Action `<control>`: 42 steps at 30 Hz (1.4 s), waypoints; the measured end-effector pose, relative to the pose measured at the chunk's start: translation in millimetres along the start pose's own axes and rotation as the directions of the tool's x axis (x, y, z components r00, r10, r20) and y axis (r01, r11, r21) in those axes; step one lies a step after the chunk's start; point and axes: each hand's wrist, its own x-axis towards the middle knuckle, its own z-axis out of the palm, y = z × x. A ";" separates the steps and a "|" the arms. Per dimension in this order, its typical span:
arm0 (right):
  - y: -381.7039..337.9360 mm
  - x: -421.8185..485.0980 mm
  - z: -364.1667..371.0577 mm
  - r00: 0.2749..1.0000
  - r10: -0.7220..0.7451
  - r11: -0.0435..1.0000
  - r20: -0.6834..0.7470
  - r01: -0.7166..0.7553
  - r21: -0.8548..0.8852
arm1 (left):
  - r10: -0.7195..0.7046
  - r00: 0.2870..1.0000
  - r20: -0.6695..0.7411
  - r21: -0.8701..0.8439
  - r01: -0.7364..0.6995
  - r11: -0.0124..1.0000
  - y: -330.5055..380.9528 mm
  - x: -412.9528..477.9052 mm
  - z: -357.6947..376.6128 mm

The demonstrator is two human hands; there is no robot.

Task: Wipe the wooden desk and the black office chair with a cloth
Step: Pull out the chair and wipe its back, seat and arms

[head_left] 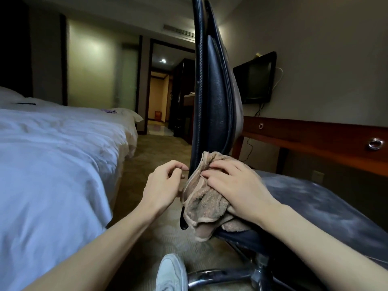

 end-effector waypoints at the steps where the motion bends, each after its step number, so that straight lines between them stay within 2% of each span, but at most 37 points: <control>1: 1.3 -0.2 0.4 1.000 -0.029 1.000 0.001 0.029 0.005 | -0.007 1.000 -0.003 0.001 0.007 1.000 -1.0 0.1 -0.2; 4: 4.8 -2.9 -1.7 0.997 -0.057 0.998 -0.053 0.057 0.012 | -0.023 1.000 -0.002 0.005 0.023 1.000 -4.0 1.0 -1.1; 7: 16.5 -7.5 -13.1 0.967 0.106 0.994 -0.231 -0.106 0.010 | -0.024 1.000 0.003 -0.003 0.024 1.000 -5.5 2.4 -0.5; 10: 37.6 -13.7 -27.2 0.873 0.279 0.953 -0.401 -0.305 0.001 | -0.033 0.999 -0.005 0.010 0.033 0.999 -4.7 2.5 0.5; 12: 48.7 -20.1 -32.4 0.824 0.360 0.920 -0.436 -0.392 0.020 | -0.032 0.999 -0.002 0.006 0.032 0.999 -4.1 2.0 0.0; 14: 52.7 -26.7 -33.0 0.819 0.373 0.914 -0.435 -0.406 0.019 | -0.009 1.000 0.009 0.022 0.008 1.000 -3.6 1.0 0.9; 17: 45.4 -31.2 -26.8 0.864 0.318 0.936 -0.391 -0.352 -0.018 | 0.090 0.996 0.024 0.122 -0.093 0.988 -3.3 -2.9 6.4; 21: 19.4 -26.6 -1.4 0.966 0.123 0.978 -0.227 -0.157 -0.138 | 0.127 0.989 0.081 0.300 -0.145 0.943 -11.1 -5.6 11.3; 24: -4.1 -18.1 22.0 0.993 0.028 0.990 -0.111 -0.042 -0.131 | 0.115 0.987 0.110 0.324 -0.145 0.935 -17.9 -4.2 9.7; 29: -23.6 -13.8 42.8 0.995 0.093 0.995 0.038 -0.092 -0.045 | 0.112 0.984 0.136 0.258 -0.144 0.955 -16.8 -5.7 11.6; 33: -22.8 -17.8 37.6 0.981 0.190 0.980 -0.038 -0.192 -0.055 | 0.044 0.990 0.135 0.184 -0.069 0.980 -13.5 -1.3 12.7; 35: -17.4 -19.2 31.2 0.943 0.302 0.949 -0.141 -0.311 -0.049 | 0.057 0.990 0.126 0.144 -0.076 0.987 -10.0 2.9 12.6; 38: -9.3 -16.5 20.1 0.793 0.525 0.844 -0.310 -0.532 0.070 | 0.048 0.994 0.095 -0.006 -0.047 0.999 -0.9 11.2 12.9; 40: -9.2 -8.1 17.0 0.706 0.603 0.793 -0.372 -0.580 0.186 | -0.019 0.996 0.085 -0.135 0.030 0.990 9.6 15.6 12.8; 42: -12.2 5.8 19.9 0.654 0.658 0.753 -0.373 -0.573 0.324 | -0.099 0.988 0.116 -0.217 0.123 0.968 12.8 18.9 14.3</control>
